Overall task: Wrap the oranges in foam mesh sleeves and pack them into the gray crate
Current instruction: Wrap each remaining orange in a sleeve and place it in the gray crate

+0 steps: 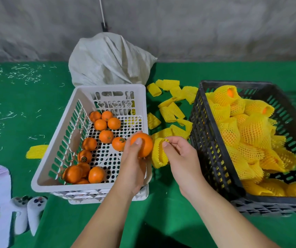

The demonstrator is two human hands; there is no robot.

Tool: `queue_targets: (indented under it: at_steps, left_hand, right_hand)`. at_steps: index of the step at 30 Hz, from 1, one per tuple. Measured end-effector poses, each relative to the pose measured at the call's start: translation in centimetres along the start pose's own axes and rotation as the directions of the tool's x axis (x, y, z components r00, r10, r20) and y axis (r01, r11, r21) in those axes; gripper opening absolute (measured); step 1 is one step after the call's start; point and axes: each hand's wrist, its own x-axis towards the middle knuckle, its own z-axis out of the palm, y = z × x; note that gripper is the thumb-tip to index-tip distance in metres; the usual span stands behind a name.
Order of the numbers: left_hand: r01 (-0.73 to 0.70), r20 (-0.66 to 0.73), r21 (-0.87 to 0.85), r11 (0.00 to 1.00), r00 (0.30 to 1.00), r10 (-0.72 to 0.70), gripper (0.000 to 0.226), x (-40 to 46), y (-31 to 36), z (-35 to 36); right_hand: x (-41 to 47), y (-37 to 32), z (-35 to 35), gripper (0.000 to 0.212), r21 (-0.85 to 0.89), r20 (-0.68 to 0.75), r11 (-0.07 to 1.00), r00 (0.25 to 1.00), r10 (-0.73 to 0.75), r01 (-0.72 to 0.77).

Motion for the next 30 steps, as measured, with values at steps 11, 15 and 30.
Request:
queue_targets:
  at_steps: [11,15,30]
  left_hand:
    - [0.106,-0.039,-0.059,0.993,0.993,-0.109,0.084,0.2,0.1,0.0]
    - [0.204,0.015,-0.105,0.973,0.979,-0.203,0.079,0.2,0.5,0.5]
    - [0.044,0.052,-0.029,0.999,0.998,-0.042,0.054,-0.9,0.7,0.5]
  right_hand:
    - [-0.7,0.0,-0.2,0.008,0.036,-0.006,0.999,1.0,-0.008,0.008]
    - [-0.5,0.3,-0.7,0.008,0.02,-0.068,1.0,0.997,0.023,-0.022]
    - [-0.6,0.2,-1.7,0.011,0.051,-0.244,0.998,0.969,-0.021,0.035]
